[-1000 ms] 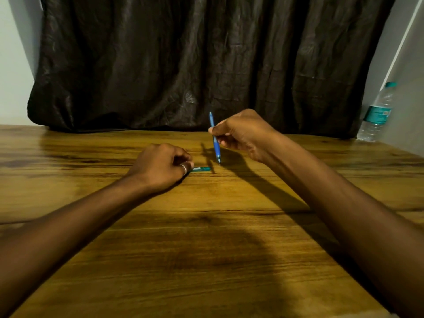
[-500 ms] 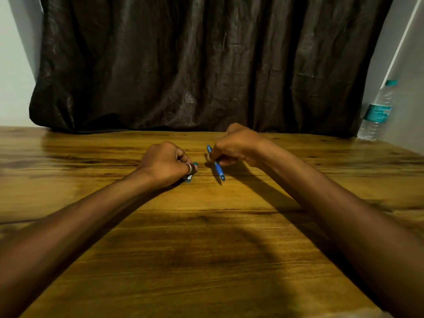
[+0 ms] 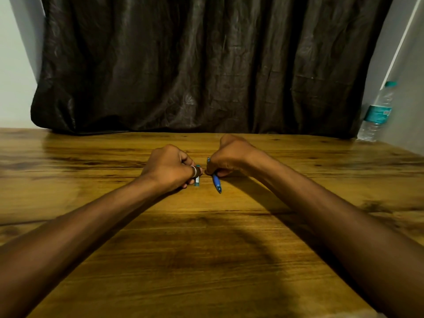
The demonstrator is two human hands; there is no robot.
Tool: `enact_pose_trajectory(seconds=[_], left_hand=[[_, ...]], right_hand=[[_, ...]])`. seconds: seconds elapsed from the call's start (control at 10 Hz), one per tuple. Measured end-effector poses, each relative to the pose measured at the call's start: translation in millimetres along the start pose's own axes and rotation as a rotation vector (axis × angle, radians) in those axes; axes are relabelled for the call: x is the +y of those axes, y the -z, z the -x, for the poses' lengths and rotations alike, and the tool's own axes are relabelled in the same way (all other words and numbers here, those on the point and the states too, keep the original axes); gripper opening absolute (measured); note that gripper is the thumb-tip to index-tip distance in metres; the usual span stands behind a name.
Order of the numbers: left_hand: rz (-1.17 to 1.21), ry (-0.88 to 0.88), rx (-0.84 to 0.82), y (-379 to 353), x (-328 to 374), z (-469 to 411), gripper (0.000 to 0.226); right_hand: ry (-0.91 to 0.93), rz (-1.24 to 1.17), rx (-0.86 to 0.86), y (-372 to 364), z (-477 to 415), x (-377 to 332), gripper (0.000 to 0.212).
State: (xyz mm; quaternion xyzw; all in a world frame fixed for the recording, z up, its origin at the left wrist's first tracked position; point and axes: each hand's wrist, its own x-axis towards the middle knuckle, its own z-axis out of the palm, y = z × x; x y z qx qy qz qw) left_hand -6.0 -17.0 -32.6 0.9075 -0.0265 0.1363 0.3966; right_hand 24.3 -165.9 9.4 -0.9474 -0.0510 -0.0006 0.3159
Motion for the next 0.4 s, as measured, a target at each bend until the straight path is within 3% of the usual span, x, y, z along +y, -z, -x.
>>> enact_pose_trajectory(seconds=[0.2,0.4], left_hand=[[-0.057,-0.049,0.011,7.0,2.1,6.5,0.017],[-0.283,-0.145,-0.004,23.2,8.3,34.8,0.015]], right_hand=[[0.006,-0.031,-0.006,1.0,3.4,-0.5,0.021],[0.047,0.111,0.104,0.2,22.8,6.2,0.047]])
